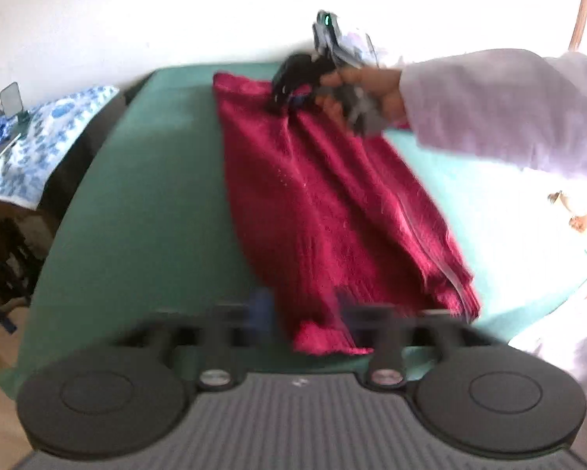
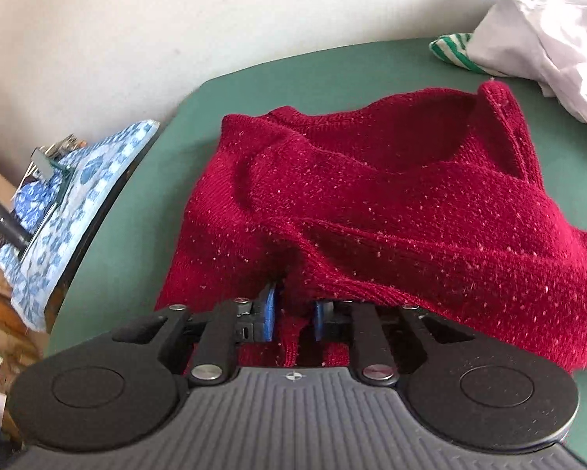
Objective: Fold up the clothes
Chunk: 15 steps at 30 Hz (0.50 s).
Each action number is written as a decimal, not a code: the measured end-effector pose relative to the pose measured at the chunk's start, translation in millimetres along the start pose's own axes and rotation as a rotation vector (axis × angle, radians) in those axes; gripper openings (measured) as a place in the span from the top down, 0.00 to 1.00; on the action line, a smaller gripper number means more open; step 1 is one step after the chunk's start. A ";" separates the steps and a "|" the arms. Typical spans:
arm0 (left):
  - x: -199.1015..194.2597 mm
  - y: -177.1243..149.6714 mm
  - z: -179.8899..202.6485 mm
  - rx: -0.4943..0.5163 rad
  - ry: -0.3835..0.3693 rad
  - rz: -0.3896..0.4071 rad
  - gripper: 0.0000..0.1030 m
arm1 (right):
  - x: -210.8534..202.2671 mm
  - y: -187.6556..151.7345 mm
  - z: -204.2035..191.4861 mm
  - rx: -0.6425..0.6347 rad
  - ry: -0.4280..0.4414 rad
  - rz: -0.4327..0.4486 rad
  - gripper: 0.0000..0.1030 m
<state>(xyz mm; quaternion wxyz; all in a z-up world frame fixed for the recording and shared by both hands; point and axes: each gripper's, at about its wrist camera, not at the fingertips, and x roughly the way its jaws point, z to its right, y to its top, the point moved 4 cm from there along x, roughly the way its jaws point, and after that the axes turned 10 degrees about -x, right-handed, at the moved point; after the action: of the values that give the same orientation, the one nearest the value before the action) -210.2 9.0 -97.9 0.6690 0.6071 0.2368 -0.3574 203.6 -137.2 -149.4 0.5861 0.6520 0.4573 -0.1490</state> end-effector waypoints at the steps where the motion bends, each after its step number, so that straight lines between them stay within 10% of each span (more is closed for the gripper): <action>1: 6.3 -7.5 1.8 0.026 0.056 -0.034 0.32 | 0.2 0.9 1.3 -0.002 0.010 -0.006 0.82; 5: 5.4 -21.0 11.6 0.070 0.207 -0.097 0.40 | 1.2 4.2 7.0 -0.016 0.061 -0.035 0.82; 10: 4.8 2.0 48.2 0.063 0.161 0.009 0.34 | 2.5 4.3 10.0 -0.035 0.106 -0.033 0.82; 15: 63.3 6.9 65.0 0.068 0.184 -0.087 0.70 | 3.2 5.9 11.3 -0.045 0.120 -0.036 0.82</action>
<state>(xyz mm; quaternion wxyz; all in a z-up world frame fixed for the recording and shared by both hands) -172.4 -66.9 -131.2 0.6074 0.6487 0.3111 -0.3368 213.6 -145.5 -151.1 0.5693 0.6381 0.5066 -0.1101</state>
